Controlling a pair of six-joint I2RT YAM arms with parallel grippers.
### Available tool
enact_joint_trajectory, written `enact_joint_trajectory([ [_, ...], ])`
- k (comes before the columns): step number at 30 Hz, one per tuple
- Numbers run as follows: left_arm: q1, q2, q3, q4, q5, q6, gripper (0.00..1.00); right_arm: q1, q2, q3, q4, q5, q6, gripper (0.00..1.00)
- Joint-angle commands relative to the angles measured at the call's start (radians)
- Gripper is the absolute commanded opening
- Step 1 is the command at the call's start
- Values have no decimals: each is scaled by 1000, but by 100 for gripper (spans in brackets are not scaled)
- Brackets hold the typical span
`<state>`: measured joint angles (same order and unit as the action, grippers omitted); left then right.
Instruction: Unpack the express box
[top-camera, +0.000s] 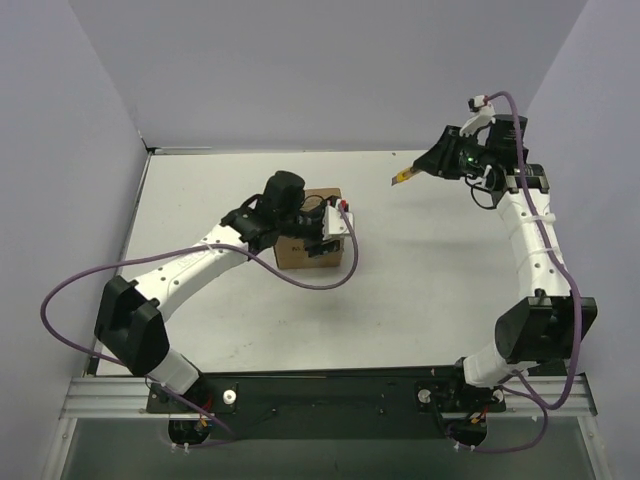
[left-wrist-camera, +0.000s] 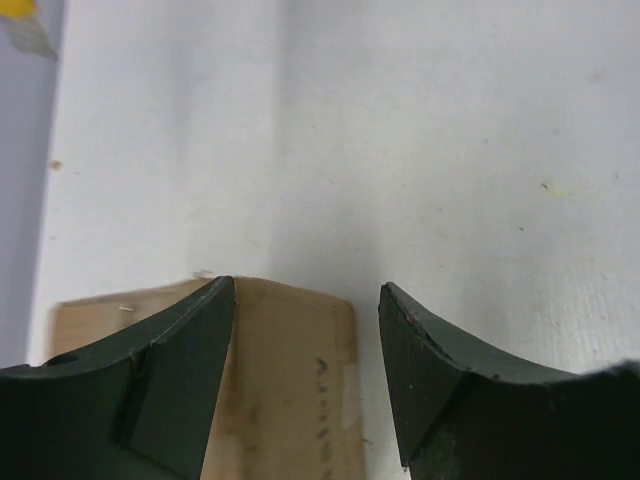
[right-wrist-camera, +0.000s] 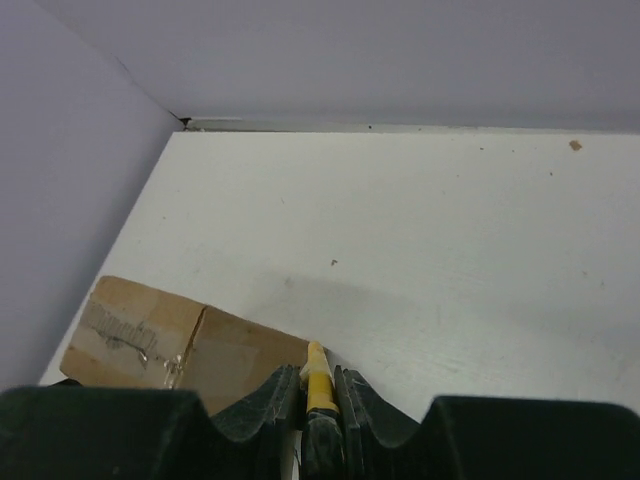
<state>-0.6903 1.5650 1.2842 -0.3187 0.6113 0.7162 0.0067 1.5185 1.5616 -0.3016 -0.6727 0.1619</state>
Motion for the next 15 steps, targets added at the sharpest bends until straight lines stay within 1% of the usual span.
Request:
enact_joint_trajectory([
  [1, 0, -14, 193, -150, -68, 95, 71, -89, 58, 6, 145, -247, 352, 0],
  [2, 0, 0, 234, -187, -120, 101, 72, -94, 60, -12, 178, -275, 390, 0],
  [3, 2, 12, 275, -225, -136, 101, 72, -99, 58, -52, 259, -297, 413, 0],
  [4, 8, 33, 349, -281, -145, 95, 72, -99, 48, -78, 294, -315, 432, 0],
  [5, 27, 38, 368, -295, -148, 94, 72, -97, 40, -99, 352, -306, 430, 0],
  [6, 37, 41, 377, -301, -166, 86, 72, -96, 34, -147, 425, -291, 444, 0],
  [7, 49, 44, 376, -283, -179, 48, 72, -100, 29, -168, 471, -283, 474, 0],
  [8, 67, 47, 376, -270, -194, 19, 72, -100, 34, -184, 560, -281, 569, 0],
  [9, 75, 50, 377, -261, -214, -7, 72, -100, 43, -196, 599, -298, 620, 0],
  [10, 81, 53, 382, -267, -206, -33, 72, -97, 57, -219, 642, -310, 666, 0],
  [11, 84, 53, 380, -278, -193, -28, 73, -94, 61, -238, 736, -324, 750, 0],
  [13, 92, 53, 369, -301, -161, -5, 73, -88, 68, -268, 777, -332, 771, 0],
  [15, 100, 59, 348, -292, -160, -20, 73, -80, 78, -273, 779, -332, 777, 0],
])
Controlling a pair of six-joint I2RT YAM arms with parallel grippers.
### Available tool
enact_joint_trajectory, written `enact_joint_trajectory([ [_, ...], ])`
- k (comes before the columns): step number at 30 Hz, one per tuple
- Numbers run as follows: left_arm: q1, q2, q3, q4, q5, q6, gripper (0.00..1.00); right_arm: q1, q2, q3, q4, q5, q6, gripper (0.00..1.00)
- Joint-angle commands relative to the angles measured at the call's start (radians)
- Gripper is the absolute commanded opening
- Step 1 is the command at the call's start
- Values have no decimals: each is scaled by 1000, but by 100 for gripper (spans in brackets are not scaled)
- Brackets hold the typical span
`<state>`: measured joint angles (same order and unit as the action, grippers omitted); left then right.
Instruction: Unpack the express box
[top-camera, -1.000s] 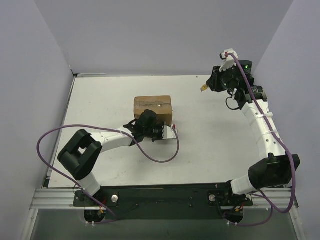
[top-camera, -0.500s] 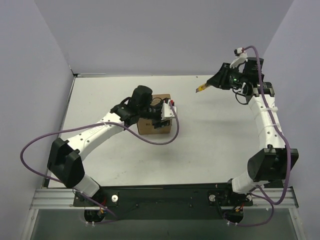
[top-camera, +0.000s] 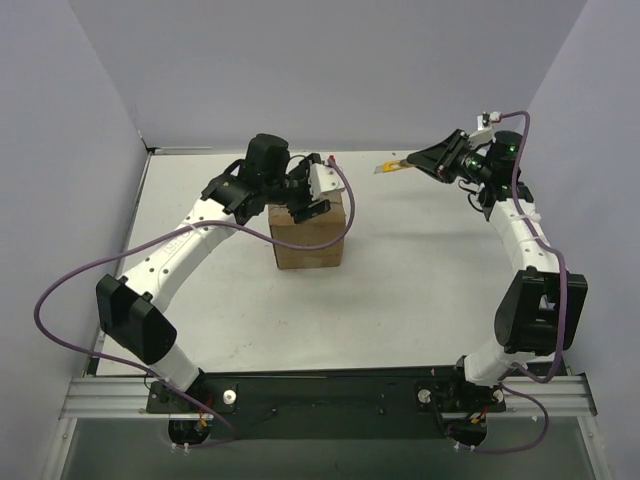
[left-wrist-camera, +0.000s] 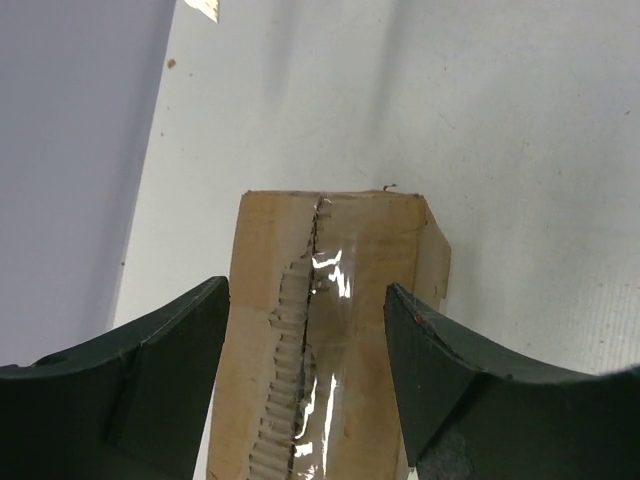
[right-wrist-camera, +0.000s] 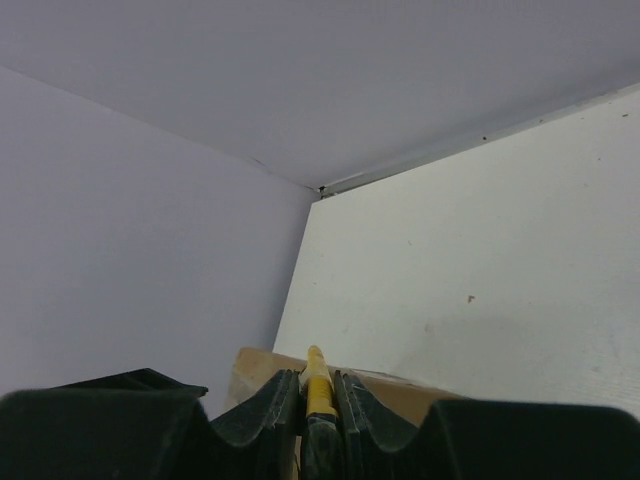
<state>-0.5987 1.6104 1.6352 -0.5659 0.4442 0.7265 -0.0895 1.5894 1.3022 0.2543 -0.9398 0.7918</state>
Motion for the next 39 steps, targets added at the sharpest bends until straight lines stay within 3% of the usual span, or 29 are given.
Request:
enact_joint_trajectory([
  [1, 13, 23, -2, -45, 13, -57, 73, 16, 20, -14, 218, -60, 156, 0],
  [10, 39, 26, -34, -29, 45, -90, 73, 83, 34, -75, 197, -86, 205, 0],
  [21, 45, 36, -41, -19, 48, -96, 73, 142, 60, -54, 79, -88, 104, 0],
  [39, 28, 48, -31, -2, 47, -119, 73, 165, 70, -63, 137, -63, 153, 0],
])
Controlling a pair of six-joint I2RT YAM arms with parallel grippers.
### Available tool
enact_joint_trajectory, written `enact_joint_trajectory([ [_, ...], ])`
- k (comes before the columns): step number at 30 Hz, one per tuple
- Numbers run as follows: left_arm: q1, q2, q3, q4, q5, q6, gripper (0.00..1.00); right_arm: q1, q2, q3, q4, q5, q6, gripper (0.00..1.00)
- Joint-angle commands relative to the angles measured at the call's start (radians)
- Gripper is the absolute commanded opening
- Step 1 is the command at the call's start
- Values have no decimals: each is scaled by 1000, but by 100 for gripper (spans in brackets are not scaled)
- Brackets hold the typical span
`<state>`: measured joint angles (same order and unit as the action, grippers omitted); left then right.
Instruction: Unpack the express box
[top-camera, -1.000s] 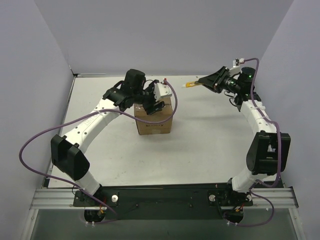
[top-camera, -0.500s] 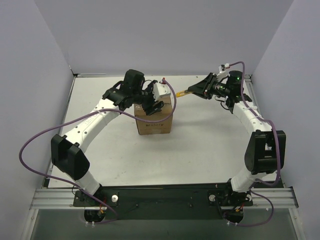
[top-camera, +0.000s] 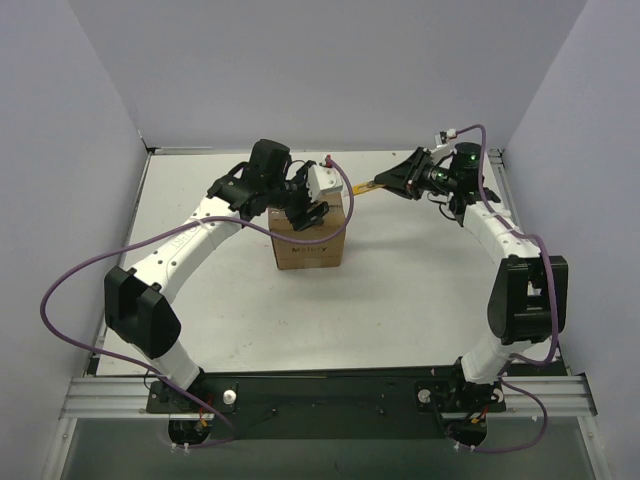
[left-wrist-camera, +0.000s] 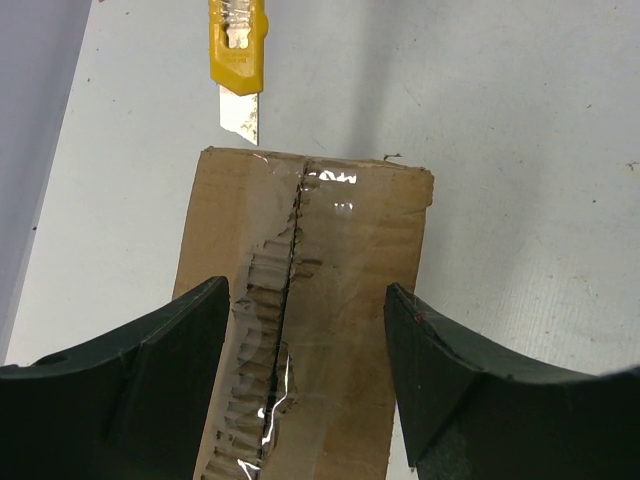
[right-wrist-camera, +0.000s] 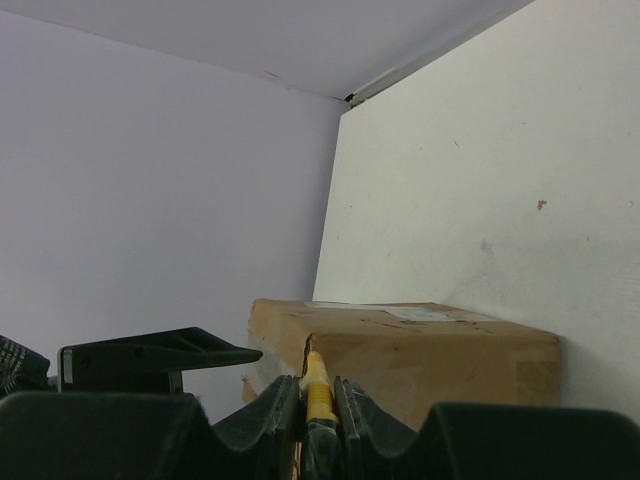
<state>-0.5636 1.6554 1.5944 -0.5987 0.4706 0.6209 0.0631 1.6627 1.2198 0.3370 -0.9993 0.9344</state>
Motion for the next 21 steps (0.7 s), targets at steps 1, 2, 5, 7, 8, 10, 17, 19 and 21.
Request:
enact_joint_trajectory([
  [1, -7, 4, 10, 31, 20, -15, 73, 12, -3, 20, 62, -4, 12, 0],
  [2, -9, 4, 7, 31, 20, -15, 73, 14, -1, 20, 72, -7, 23, 0],
  [5, -9, 1, -4, 31, 19, -15, 73, 12, -4, 14, 109, -19, 46, 0],
  [7, -9, -2, -7, 31, 20, -13, 73, 9, -4, 14, 120, -24, 52, 0],
  [8, -9, 0, -8, 33, 20, -13, 73, 9, -3, 14, 117, -25, 53, 0],
  [10, -10, 1, -8, 31, 22, -13, 73, 9, -4, 14, 108, -27, 44, 0],
  [17, -10, 7, -4, 36, 20, -15, 73, 17, 0, 17, 60, -19, 9, 0],
  [19, -10, 9, -4, 36, 22, -15, 73, 17, 5, 18, 45, -19, 1, 0],
  [21, -10, 10, -5, 37, 22, -15, 73, 17, 8, 23, 40, -22, -2, 0],
])
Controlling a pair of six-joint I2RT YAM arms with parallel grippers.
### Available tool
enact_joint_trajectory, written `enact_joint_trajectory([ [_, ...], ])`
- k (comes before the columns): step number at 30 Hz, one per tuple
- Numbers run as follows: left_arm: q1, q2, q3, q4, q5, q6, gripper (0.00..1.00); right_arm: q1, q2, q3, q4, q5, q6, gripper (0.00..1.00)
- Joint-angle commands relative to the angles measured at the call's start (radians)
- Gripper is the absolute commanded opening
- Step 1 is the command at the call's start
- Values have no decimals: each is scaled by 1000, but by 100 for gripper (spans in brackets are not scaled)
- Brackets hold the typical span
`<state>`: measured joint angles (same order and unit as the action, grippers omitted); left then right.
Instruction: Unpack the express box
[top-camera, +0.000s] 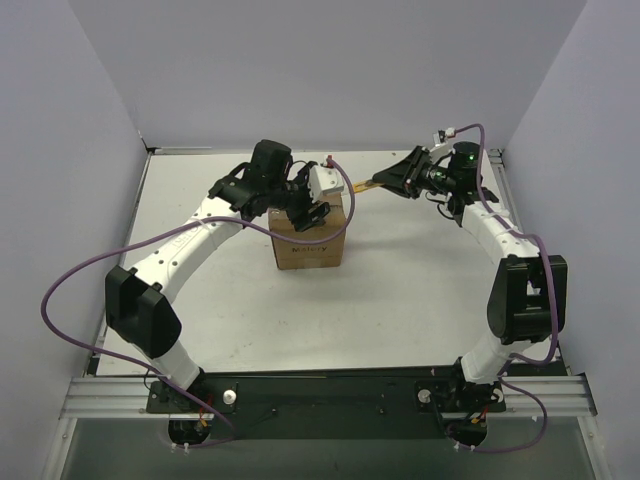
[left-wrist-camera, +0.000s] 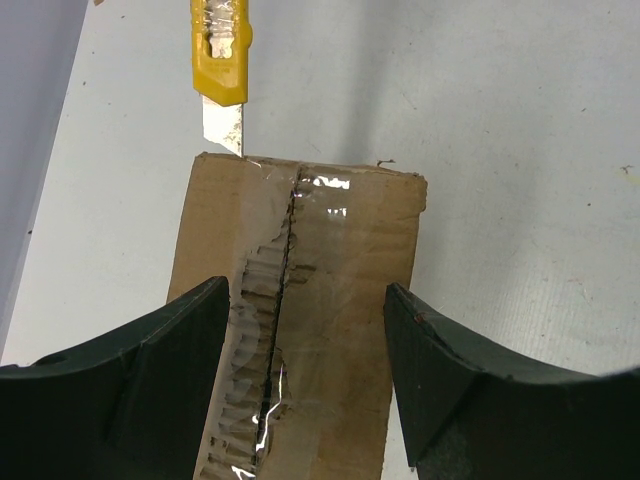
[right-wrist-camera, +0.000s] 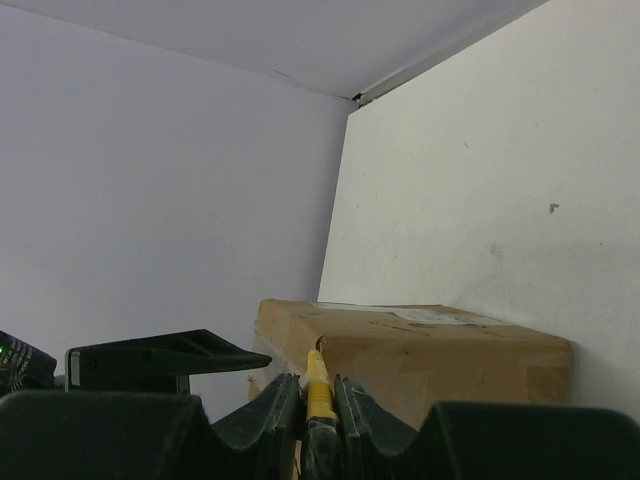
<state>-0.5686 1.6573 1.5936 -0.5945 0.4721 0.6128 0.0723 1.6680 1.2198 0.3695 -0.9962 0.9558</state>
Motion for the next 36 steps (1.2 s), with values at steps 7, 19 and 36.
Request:
enact_joint_trajectory([
  [7, -5, 12, -11, 39, 19, -10, 73, 14, 35, 44, -4, -68, -14, 0],
  [19, -65, -27, -49, 114, -13, 39, 73, 4, 72, 96, -78, -140, -28, 0],
  [36, -83, -28, -80, 148, -107, 107, 73, -9, 68, 84, -98, -209, -40, 0],
])
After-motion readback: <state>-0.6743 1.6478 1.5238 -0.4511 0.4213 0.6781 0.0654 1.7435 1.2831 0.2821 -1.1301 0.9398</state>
